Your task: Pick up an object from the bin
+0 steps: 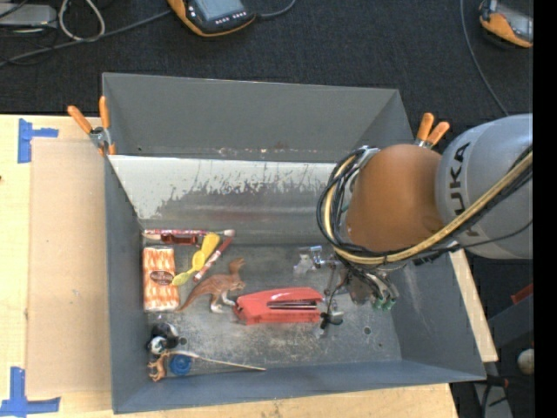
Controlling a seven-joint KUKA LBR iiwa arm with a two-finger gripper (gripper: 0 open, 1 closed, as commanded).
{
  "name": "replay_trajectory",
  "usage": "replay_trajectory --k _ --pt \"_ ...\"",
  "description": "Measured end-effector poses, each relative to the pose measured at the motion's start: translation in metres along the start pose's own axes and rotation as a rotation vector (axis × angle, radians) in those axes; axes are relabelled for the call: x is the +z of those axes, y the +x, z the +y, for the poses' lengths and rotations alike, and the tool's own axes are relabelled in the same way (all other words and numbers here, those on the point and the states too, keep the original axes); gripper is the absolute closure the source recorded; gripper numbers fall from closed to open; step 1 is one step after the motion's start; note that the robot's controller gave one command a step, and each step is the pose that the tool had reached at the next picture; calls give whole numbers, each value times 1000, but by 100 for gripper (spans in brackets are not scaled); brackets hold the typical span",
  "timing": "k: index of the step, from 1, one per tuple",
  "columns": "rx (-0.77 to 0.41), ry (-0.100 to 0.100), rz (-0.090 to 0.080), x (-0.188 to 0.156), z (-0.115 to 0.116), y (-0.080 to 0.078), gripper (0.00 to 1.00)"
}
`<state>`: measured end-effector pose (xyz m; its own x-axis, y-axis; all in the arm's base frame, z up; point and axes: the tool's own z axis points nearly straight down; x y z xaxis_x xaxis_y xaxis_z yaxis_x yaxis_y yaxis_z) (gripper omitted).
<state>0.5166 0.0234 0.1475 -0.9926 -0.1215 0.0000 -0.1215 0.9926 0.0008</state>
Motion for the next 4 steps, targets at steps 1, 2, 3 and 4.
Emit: replay_trajectory --k 1,2,3,4 --pt "127 0 0 45 15 3 0" --pt "205 -1 5 71 29 -14 100" --pt "205 -1 5 71 29 -14 100" --pt "204 0 8 61 32 -21 100"
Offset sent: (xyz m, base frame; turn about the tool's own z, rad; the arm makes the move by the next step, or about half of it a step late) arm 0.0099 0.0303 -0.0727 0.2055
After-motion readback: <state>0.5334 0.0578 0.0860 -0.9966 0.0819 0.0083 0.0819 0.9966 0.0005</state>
